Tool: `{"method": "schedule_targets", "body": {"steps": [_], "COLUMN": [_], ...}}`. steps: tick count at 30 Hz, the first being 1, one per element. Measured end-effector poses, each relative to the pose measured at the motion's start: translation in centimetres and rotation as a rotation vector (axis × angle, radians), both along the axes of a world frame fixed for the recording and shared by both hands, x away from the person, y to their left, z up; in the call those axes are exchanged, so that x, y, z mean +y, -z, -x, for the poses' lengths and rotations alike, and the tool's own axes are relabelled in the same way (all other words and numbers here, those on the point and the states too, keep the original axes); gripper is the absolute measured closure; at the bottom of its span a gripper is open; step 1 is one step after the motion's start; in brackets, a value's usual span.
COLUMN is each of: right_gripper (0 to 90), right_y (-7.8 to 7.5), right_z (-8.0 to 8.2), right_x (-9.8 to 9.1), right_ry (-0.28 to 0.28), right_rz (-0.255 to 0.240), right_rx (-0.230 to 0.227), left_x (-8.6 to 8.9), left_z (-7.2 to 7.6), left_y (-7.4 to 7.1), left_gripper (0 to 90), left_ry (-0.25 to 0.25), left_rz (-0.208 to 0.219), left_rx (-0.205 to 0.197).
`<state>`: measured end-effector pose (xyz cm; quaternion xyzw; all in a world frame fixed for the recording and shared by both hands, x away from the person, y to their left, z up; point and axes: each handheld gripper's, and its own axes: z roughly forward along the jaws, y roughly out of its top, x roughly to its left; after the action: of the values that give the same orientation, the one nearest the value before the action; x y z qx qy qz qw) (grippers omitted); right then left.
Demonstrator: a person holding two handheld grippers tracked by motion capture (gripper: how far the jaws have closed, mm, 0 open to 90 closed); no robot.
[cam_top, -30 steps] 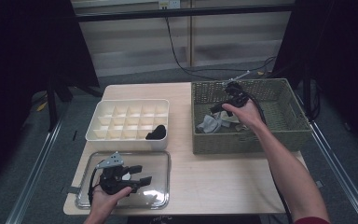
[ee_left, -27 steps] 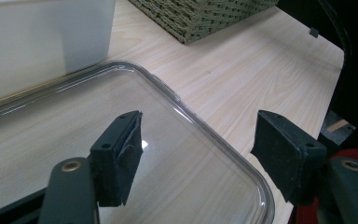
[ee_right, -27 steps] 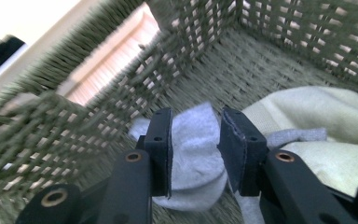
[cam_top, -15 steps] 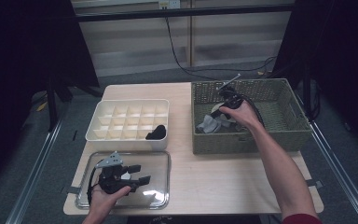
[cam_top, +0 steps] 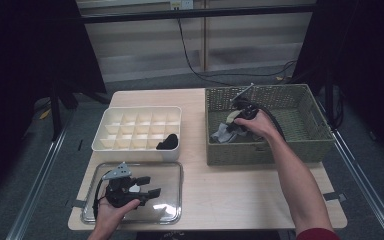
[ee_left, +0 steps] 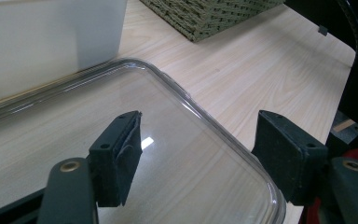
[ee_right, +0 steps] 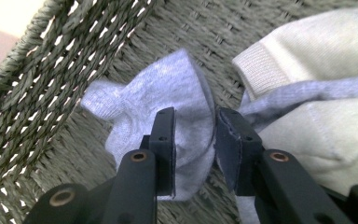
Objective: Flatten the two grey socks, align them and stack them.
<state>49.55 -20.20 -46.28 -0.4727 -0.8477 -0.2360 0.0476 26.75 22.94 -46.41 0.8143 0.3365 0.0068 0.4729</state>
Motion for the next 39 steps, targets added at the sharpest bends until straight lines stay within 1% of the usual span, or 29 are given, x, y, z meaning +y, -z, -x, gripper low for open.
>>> {"method": "schedule_targets", "body": {"steps": [1, 2, 3, 4, 6, 7, 8, 11, 13, 14, 15, 16, 17, 18, 19, 22, 23, 27, 29, 31, 33, 34, 35, 36, 37, 39], "right_gripper": [69.7, 70.6, 71.1, 74.2, 81.1, 84.1, 85.8, 86.9, 87.1, 87.2, 87.2, 87.3, 87.3, 87.4, 87.5, 87.7, 87.7, 87.8, 87.8, 87.8, 87.8, 87.8, 87.8, 87.8, 87.8, 87.8], "right_y": [0.0, 0.1, 0.2, 0.2, 0.2, 0.1, 0.0, -0.2, -0.4, -0.5, -0.7, -1.0, -1.2, -1.4, -1.6, -2.1, -2.2, -3.0, -3.3, -3.8, -4.1, -4.2, -4.3, -4.4, -4.5, -4.7], "right_z": [0.0, 0.0, 0.0, 0.0, 0.1, 0.1, 0.1, 0.2, 0.2, 0.2, 0.3, 0.4, 0.5, 0.5, 0.5, 0.7, 0.7, 1.2, 1.4, 1.6, 1.7, 1.8, 1.9, 2.0, 2.1, 2.4], "right_x": [0.1, 0.2, 0.3, 0.4, 0.5, 0.5, 0.4, 0.4, 0.4, 0.3, 0.2, 0.2, 0.2, 0.1, 0.1, -0.1, -0.2, -0.4, -0.5, -0.8, -1.0, -1.1, -1.2, -1.3, -1.5, -1.7], "right_ry": [0.000, -0.006, -0.008, -0.019, -0.023, -0.022, -0.021, -0.026, -0.024, -0.022, -0.018, -0.013, -0.018, -0.020, -0.018, -0.016, -0.013, -0.007, -0.003, 0.005, 0.014, 0.012, 0.019, 0.017, 0.021, 0.030], "right_rz": [0.006, 0.016, 0.016, 0.025, 0.022, 0.025, 0.019, 0.006, -0.006, -0.026, -0.033, -0.032, -0.044, -0.051, -0.058, -0.082, -0.098, -0.107, -0.120, -0.144, -0.156, -0.166, -0.167, -0.172, -0.179, -0.196], "right_rx": [0.014, 0.015, 0.023, 0.029, 0.029, 0.027, 0.027, 0.020, 0.006, -0.010, -0.018, -0.031, -0.049, -0.064, -0.073, -0.094, -0.101, -0.126, -0.137, -0.161, -0.169, -0.176, -0.174, -0.184, -0.188, -0.202], "left_x": [0.0, 0.0, 0.0, 0.0, 0.0, 0.1, 0.1, 0.1, 0.2, 0.2, 0.1, 0.0, -0.1, -0.3, -0.4, -0.7, -0.7, -0.7, -0.7, -0.7, -0.8, -0.8, -0.8, -0.8, -0.8, -0.9], "left_z": [-0.1, -0.1, -0.1, -0.1, -0.1, -0.1, -0.1, -0.2, -0.2, -0.2, 0.0, 0.0, 0.1, 0.2, 0.3, 0.6, 0.7, 0.8, 0.8, 0.8, 0.9, 0.9, 0.9, 0.9, 0.9, 0.9], "left_y": [0.0, 0.0, 0.0, 0.0, 0.0, 0.0, 0.0, 0.1, 0.1, 0.1, 0.1, 0.1, 0.2, 0.2, 0.2, 0.2, 0.2, 0.2, 0.2, 0.2, 0.2, 0.2, 0.1, 0.1, 0.1, 0.0], "left_gripper": [31.7, 31.7, 31.7, 31.7, 31.7, 31.7, 31.6, 31.2, 31.2, 31.2, 31.2, 31.2, 31.1, 30.9, 30.7, 29.3, 28.7, 28.1, 28.1, 28.4, 28.3, 28.4, 28.6, 28.6, 28.6, 29.1], "left_ry": [0.000, -0.002, -0.002, 0.000, 0.002, 0.004, 0.003, -0.003, -0.002, -0.002, -0.004, -0.008, -0.003, 0.000, 0.001, 0.003, 0.006, 0.009, 0.010, 0.014, 0.012, 0.015, 0.014, 0.019, 0.018, 0.024], "left_rz": [0.004, 0.004, 0.002, 0.003, 0.006, 0.017, 0.023, 0.015, 0.014, 0.014, 0.014, 0.003, -0.001, 0.004, -0.004, 0.004, -0.001, 0.007, 0.008, 0.003, 0.005, 0.001, 0.002, -0.002, 0.001, -0.009], "left_rx": [0.004, 0.004, 0.005, 0.003, 0.004, 0.009, 0.011, 0.013, 0.011, 0.011, 0.012, 0.007, 0.006, 0.013, 0.011, 0.015, 0.018, 0.022, 0.020, 0.020, 0.021, 0.017, 0.015, 0.009, 0.009, 0.001]}}
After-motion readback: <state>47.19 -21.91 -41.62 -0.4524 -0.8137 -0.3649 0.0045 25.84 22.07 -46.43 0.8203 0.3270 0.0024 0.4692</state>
